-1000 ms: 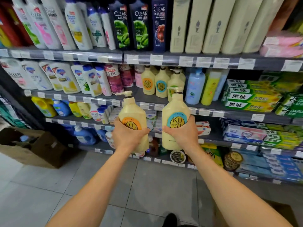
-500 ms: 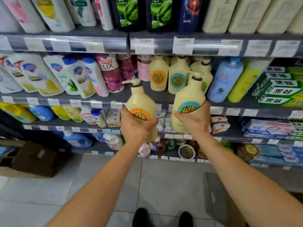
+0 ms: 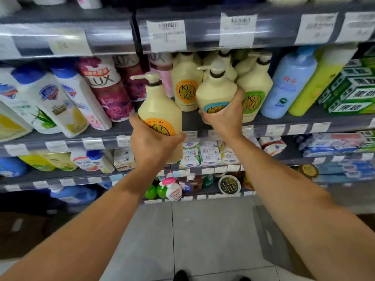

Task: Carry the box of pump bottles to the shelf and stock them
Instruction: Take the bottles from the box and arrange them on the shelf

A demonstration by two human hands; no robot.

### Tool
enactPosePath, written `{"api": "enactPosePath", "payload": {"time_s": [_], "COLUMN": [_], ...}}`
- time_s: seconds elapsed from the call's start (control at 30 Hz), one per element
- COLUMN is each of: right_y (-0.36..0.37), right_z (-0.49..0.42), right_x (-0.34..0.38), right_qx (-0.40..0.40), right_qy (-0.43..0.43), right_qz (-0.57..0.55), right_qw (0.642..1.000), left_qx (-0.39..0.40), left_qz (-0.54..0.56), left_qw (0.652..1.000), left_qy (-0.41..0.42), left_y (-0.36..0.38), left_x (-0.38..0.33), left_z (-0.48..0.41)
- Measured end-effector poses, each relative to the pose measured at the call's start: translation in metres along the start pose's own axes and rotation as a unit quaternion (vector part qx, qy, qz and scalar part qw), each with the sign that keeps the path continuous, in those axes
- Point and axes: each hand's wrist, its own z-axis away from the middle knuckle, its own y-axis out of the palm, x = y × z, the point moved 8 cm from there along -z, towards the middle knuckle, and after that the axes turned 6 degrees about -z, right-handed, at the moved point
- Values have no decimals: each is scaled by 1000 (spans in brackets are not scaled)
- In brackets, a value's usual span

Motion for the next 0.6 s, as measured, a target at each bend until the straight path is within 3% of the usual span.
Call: {"api": "enactPosePath", "payload": {"time_s": [0.6], "right_y": [26], "right_z": [-23], "right_x": [-24], "right_qx": [6], "right_qy": [5], "right_qz": [-6], "right_qw": [1000], "left_qx": [-9], "left_qz": [3], "left_qw": [1000], "left_qy": [19], "left_y": [10], "left_x": [-10], "left_z": [-25]}}
